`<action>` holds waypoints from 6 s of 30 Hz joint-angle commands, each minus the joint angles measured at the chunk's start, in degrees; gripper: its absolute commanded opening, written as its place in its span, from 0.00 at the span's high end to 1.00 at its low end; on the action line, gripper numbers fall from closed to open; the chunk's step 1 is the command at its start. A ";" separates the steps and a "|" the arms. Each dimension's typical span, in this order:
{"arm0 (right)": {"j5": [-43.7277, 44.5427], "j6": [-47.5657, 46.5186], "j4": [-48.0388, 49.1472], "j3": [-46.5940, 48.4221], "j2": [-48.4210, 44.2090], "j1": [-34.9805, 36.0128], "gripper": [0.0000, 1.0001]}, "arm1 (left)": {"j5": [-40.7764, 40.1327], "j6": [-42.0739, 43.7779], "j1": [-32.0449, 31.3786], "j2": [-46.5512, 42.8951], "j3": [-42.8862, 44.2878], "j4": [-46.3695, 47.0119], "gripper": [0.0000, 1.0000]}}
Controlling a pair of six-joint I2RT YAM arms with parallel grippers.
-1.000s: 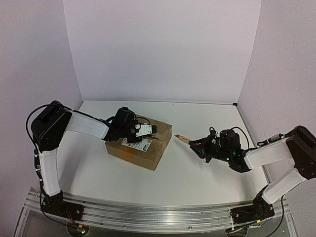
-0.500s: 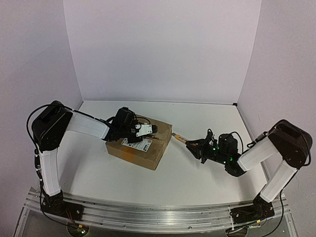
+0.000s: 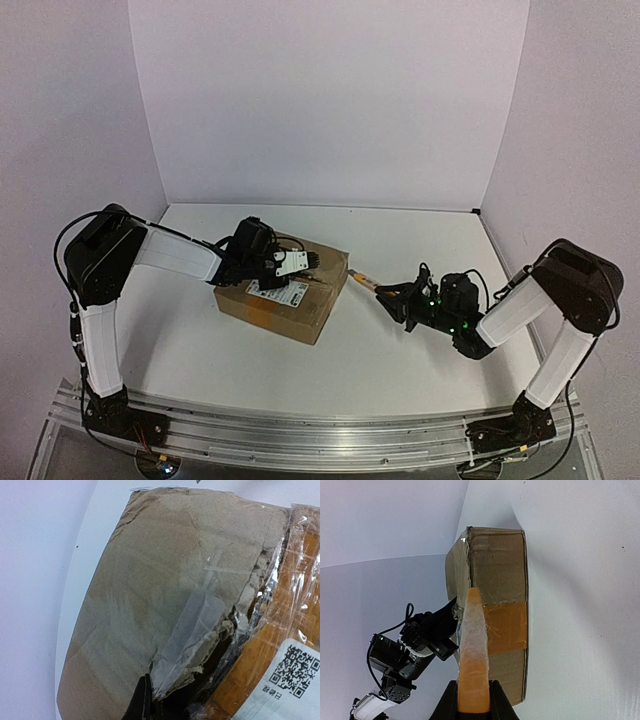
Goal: Unpack the express box
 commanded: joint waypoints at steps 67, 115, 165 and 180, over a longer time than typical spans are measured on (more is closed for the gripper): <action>-5.88 1.02 -13.71 1.98 -2.50 13.06 1.00 | -9.55 -14.16 -0.75 3.37 0.96 6.71 1.00; -10.73 -0.49 -18.71 -3.06 -7.01 26.81 1.00 | -9.95 -9.96 0.38 3.34 -0.20 10.38 1.00; 0.50 -3.86 -10.65 -0.18 -11.14 13.89 1.00 | -6.51 -19.87 -2.71 0.38 3.43 -8.39 1.00; 26.99 -7.46 -7.32 -4.89 -15.43 12.99 1.00 | 9.62 -19.45 -2.75 -0.96 1.58 -18.46 1.00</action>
